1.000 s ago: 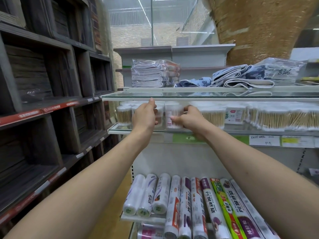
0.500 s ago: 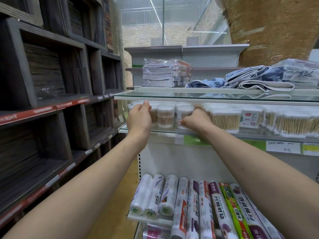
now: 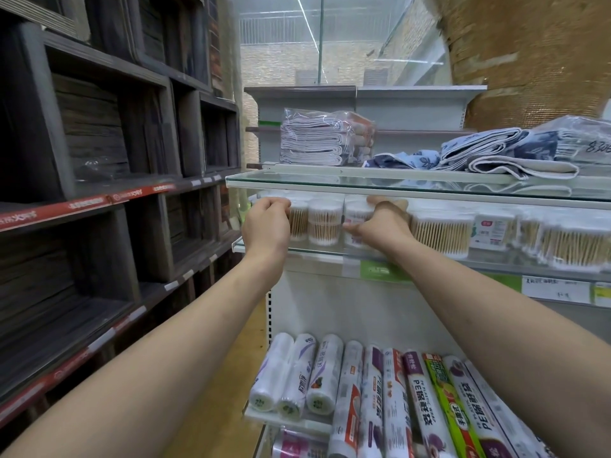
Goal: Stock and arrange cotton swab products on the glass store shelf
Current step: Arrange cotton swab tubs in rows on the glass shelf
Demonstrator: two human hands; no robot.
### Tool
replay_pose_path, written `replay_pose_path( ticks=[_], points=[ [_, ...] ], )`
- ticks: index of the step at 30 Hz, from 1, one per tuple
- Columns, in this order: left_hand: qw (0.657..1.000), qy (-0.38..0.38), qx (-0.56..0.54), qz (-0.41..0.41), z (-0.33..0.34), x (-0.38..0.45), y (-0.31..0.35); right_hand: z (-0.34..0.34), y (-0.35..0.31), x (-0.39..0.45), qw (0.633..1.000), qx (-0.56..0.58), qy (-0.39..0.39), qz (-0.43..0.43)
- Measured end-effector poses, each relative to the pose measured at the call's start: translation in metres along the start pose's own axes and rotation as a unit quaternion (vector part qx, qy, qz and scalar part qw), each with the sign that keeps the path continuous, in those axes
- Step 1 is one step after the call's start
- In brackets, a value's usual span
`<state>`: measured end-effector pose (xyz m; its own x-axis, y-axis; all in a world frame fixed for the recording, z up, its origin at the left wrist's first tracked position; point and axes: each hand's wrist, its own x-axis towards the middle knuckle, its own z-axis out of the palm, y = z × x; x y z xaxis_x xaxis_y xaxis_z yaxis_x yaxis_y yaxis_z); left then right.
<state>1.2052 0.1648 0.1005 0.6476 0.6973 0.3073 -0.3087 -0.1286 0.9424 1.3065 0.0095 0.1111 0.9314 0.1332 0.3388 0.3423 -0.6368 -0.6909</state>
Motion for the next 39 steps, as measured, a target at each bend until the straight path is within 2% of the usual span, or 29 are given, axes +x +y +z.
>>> replay_pose_path(
  ticks=[9,17,23,27,33,39],
  points=[
    [1.0,0.006,0.004,0.0,0.005,0.003,-0.005,-0.004,-0.005,-0.004,0.999,-0.01,-0.02,-0.038],
    [1.0,0.014,0.003,0.001,0.013,0.005,-0.009,-0.012,-0.004,-0.002,0.993,-0.097,-0.008,-0.072],
    [1.0,0.02,0.003,0.009,0.016,0.007,-0.009,-0.012,0.0,-0.002,0.991,-0.104,-0.017,-0.079],
    [1.0,0.022,0.002,0.01,0.015,0.008,-0.011,-0.011,0.005,0.001,0.994,-0.087,-0.001,-0.069],
    [1.0,0.02,0.008,0.006,0.016,0.009,-0.011,-0.014,0.01,0.002,0.997,-0.019,-0.028,-0.077],
    [1.0,0.02,0.016,0.009,0.018,0.008,-0.01,-0.013,0.012,0.005,0.995,-0.014,-0.027,-0.091]
  ],
)
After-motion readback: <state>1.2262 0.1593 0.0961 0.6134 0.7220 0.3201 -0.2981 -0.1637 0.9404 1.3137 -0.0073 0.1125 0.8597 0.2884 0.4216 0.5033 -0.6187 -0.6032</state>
